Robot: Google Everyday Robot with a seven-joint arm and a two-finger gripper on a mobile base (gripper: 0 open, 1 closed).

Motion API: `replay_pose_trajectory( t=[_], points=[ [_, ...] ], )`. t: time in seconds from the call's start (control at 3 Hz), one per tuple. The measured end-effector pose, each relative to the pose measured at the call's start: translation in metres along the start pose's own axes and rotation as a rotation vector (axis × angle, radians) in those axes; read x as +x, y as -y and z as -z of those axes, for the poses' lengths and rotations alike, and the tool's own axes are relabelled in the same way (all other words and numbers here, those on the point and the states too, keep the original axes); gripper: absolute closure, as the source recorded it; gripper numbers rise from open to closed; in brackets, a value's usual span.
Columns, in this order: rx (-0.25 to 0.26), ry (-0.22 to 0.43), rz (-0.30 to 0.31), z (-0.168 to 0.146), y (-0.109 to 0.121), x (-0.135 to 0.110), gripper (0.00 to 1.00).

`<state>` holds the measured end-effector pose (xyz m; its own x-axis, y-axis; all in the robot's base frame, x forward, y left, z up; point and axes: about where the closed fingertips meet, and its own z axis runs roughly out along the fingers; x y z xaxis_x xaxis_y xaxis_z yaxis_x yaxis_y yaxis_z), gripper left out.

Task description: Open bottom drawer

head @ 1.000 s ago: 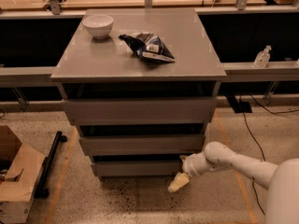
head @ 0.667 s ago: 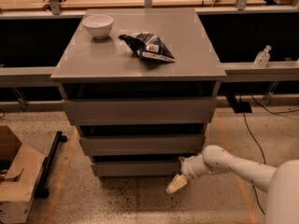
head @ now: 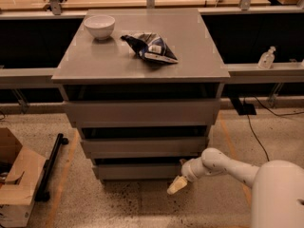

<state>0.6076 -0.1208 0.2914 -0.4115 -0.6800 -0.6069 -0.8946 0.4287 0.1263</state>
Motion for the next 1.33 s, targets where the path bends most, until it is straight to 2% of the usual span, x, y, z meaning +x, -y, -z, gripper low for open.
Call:
replay_pose_trajectory(
  t=[0.67, 1.0, 1.33],
  points=[
    [0.017, 0.019, 0.004, -0.026, 0.045, 0.005, 0.00],
    [0.002, 0.058, -0.021, -0.043, 0.063, 0.010, 0.00],
    [-0.016, 0.106, -0.072, -0.066, 0.079, 0.018, 0.00]
  ],
)
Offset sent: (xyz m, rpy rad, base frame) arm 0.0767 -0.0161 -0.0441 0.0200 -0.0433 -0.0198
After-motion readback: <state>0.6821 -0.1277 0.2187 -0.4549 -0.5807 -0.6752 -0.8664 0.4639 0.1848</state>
